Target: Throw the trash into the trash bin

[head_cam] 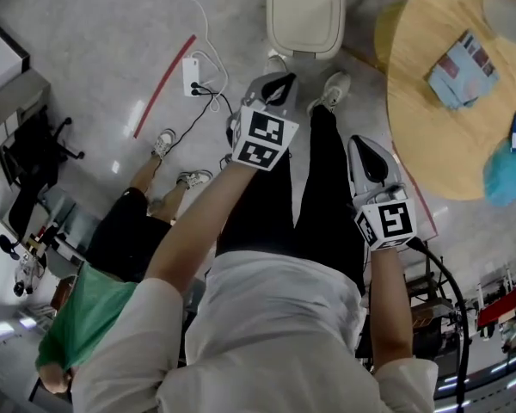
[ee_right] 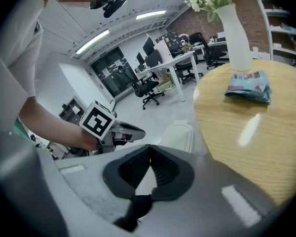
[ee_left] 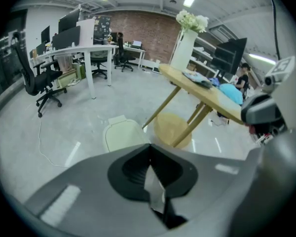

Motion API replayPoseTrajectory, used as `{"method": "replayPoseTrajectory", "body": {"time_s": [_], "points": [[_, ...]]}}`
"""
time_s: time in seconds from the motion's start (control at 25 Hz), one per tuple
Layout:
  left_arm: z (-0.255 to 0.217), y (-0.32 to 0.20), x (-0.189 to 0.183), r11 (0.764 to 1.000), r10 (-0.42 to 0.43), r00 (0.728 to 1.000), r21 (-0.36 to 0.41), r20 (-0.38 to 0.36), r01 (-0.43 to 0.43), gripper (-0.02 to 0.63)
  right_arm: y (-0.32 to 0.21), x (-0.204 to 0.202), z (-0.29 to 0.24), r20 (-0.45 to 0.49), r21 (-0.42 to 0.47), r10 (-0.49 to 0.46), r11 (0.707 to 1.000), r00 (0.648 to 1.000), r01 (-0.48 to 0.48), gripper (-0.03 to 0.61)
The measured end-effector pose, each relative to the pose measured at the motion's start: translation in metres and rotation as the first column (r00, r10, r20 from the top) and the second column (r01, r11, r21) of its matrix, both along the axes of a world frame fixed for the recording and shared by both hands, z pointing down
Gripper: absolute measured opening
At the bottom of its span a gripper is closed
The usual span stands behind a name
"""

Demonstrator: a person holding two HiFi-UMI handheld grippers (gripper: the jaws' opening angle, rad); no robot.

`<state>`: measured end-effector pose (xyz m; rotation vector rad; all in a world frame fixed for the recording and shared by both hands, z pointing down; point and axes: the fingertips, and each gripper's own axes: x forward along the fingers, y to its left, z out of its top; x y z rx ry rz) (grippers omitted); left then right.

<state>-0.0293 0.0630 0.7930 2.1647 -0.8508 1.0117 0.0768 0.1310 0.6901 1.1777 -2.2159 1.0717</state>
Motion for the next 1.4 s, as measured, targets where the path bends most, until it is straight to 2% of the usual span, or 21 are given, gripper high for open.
{"method": "replayPoseTrajectory", "body": {"time_s": [0.32,0.68,0.88,1.16,1.4], "points": [[0.066,0.003,0.004,0.999,0.046,0.999,-0.021,0.019,-0.046,0.003,0.004,-0.002,0.055,0.016,-0.018,0.017,1.0,1.0,-0.017,0.002],[0.106,0.007,0.007,0.997,0.056,0.998,-0.05,0.033,-0.054,0.003,0.0,-0.007,0.081,0.011,-0.027,0.043,0.999,0.999,-0.042,0.002],[0.128,0.003,0.011,0.997,0.074,0.995,-0.043,0.071,-0.071,0.003,-0.005,-0.009,0.094,0.017,-0.016,0.043,0.999,0.999,-0.042,0.002],[0.182,0.017,0.013,0.991,0.101,0.987,-0.105,0.122,-0.089,0.003,-0.01,-0.006,0.113,0.016,-0.027,0.071,0.997,0.997,-0.071,0.002],[0.223,0.016,0.009,0.989,0.085,0.981,-0.136,0.176,-0.061,0.003,-0.006,-0.006,0.123,0.017,-0.036,0.06,0.998,0.998,-0.06,0.002]]}}
